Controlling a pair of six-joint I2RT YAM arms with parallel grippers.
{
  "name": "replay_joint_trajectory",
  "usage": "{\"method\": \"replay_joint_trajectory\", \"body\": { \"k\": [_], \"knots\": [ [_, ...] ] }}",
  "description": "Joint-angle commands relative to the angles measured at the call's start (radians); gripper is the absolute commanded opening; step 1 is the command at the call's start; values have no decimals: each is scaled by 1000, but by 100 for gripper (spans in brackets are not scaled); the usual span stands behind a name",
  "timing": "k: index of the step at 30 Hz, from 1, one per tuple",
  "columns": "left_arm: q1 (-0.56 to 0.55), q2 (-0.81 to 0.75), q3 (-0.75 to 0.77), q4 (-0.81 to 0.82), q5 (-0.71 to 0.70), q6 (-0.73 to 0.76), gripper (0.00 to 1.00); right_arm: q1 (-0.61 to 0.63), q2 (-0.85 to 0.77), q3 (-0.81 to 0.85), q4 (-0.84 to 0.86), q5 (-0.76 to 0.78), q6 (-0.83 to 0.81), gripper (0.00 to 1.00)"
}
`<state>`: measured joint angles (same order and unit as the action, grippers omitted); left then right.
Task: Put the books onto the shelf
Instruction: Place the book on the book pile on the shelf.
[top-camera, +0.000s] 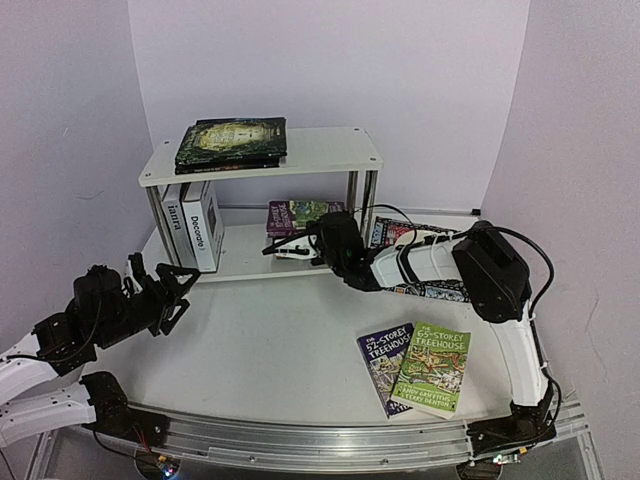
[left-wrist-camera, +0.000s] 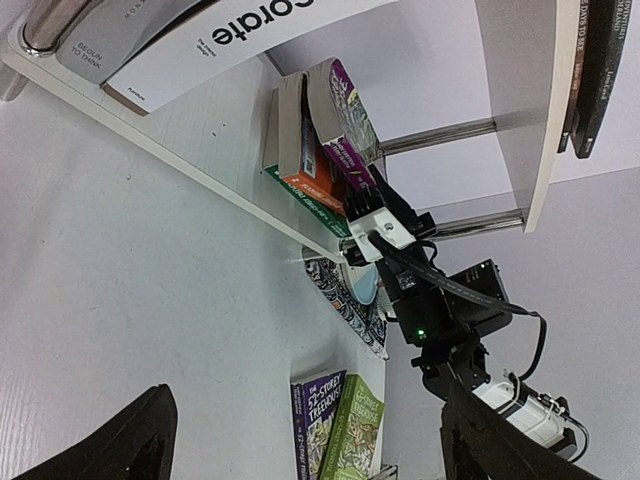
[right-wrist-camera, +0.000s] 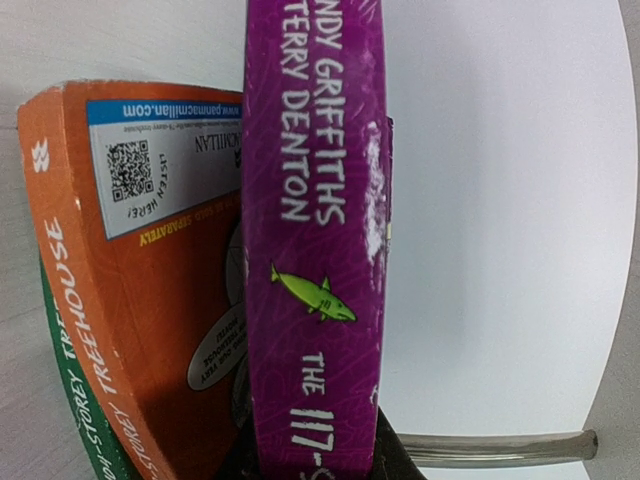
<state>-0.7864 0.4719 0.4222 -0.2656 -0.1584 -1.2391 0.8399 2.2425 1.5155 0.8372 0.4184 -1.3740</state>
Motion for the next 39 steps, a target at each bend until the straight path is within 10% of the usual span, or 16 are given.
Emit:
{"method": "replay_joint_trajectory", "body": {
  "k": [1, 15, 23, 39],
  "knots": [
    [1, -21, -5, -4, -7, -8, 93, -11, -30, 15, 32, 28, 34, 18],
    [1, 23, 8, -9, 4, -17, 93, -26, -84, 46, -216, 24, 105, 46],
    [1, 27, 14, -9, 5, -12, 93, -28, -150, 19, -297, -25, 148, 97],
    [1, 42, 21, -9, 5, -6, 93, -28, -122, 161, -559, -57, 240, 95]
  ]
}}
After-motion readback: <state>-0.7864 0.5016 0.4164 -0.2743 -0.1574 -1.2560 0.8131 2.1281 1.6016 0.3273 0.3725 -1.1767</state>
